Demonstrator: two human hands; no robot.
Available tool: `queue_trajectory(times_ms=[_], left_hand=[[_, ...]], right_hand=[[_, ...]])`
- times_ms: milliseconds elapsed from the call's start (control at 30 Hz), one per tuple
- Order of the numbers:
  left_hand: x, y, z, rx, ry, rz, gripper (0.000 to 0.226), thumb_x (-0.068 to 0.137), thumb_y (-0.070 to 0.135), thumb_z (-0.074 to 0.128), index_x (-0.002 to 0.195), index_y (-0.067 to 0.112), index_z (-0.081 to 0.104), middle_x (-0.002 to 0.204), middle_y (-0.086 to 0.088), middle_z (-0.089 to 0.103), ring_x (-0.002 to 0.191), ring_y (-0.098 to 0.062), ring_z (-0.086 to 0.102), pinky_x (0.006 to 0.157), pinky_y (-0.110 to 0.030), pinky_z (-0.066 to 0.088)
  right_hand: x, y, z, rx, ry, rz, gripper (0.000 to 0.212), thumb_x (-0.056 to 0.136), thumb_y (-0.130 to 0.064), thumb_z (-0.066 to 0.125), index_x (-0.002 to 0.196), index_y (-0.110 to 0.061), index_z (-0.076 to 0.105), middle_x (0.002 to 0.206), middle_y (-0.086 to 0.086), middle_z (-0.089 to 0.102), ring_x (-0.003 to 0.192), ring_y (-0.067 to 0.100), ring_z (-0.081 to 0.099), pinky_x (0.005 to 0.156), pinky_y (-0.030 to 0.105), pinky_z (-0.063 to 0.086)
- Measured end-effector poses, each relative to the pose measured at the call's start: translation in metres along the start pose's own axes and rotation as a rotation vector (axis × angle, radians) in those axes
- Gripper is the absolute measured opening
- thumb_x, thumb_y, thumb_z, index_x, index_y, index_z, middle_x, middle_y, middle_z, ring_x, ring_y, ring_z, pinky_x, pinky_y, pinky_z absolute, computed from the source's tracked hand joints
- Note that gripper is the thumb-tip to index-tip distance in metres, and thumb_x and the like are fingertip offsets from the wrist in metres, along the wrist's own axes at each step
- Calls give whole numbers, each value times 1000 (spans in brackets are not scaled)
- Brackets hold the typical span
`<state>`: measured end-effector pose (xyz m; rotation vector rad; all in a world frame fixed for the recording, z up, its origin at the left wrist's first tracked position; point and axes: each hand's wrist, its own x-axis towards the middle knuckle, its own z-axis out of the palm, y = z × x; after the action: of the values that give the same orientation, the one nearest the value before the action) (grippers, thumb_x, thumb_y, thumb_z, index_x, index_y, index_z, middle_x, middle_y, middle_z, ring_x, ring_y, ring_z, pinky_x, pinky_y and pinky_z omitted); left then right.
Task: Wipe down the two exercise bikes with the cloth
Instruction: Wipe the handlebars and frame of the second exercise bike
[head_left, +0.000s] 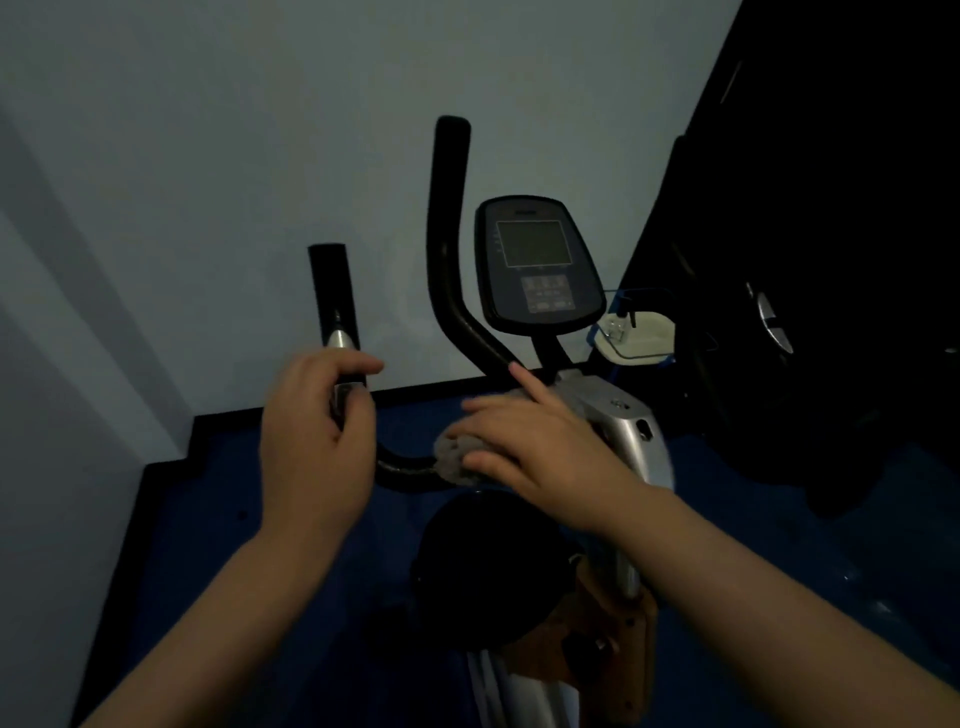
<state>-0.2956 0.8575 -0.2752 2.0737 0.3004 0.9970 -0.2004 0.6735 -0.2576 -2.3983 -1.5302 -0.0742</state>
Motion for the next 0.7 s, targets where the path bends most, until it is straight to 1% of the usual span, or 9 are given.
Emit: queue_trajectory(times_ms=[67,200,300,367,433,500,533,600,700], left_hand=[[9,-12,-4,33,-98,48,25,90,3,49,100,23,61,100,9,58,96,5,51,86,-11,39],[11,-35,-1,243,-322,217,26,91,11,47,108,11,66,126,-3,60,130,-19,45,108,-40,36],[6,-43,4,332,-361,252,29,94,13,42,110,11,66,132,-4,56,137,-19,35,111,-39,31],[5,-45,5,338,-357,253,32,95,16,37,111,13,65,133,-3,55,138,-17,33,110,-38,30],[6,-47,4,362,-370,271,34,95,19,35,111,14,65,134,-1,54,139,-15,32,111,-39,32],[7,-47,2,367,-378,281,34,96,20,35,111,14,65,133,0,55,139,-14,31,111,-37,31],[7,-46,1,361,-374,277,34,96,20,35,111,14,65,133,0,55,139,-14,32,111,-35,29],[6,-42,2,340,-364,256,33,95,19,37,111,14,65,132,1,55,138,-14,32,112,-32,27],[10,-39,-1,266,-372,240,27,93,15,44,110,14,66,130,2,57,137,-14,34,111,-36,29]], right_hand=[[-7,11,-8,-55,-102,-57,35,98,-36,45,126,-21,58,126,-4,63,129,6,45,119,27,-5],[-7,18,-17,-128,-212,-163,38,98,-39,40,132,-24,53,131,-8,60,126,5,47,119,25,4],[21,4,-8,-180,-263,-164,35,97,-42,39,124,-26,56,117,-7,66,112,14,57,106,29,32],[32,2,-10,-185,-305,-207,37,96,-47,37,121,-27,55,109,-5,68,100,16,62,87,39,47],[31,12,-16,-183,-356,-286,40,94,-50,37,125,-28,51,109,-7,67,98,15,60,83,41,49],[24,23,-18,-187,-358,-323,46,91,-53,35,129,-30,47,112,-9,66,102,15,58,93,40,46],[22,22,-14,-186,-310,-309,45,91,-55,35,128,-32,47,112,-10,66,103,14,59,95,39,45],[26,9,-4,-144,-234,-258,41,91,-56,39,122,-32,52,108,-9,68,98,13,62,85,37,48],[40,-8,10,138,-305,-95,43,91,-53,49,131,-37,51,110,-7,69,95,12,63,78,32,48]])
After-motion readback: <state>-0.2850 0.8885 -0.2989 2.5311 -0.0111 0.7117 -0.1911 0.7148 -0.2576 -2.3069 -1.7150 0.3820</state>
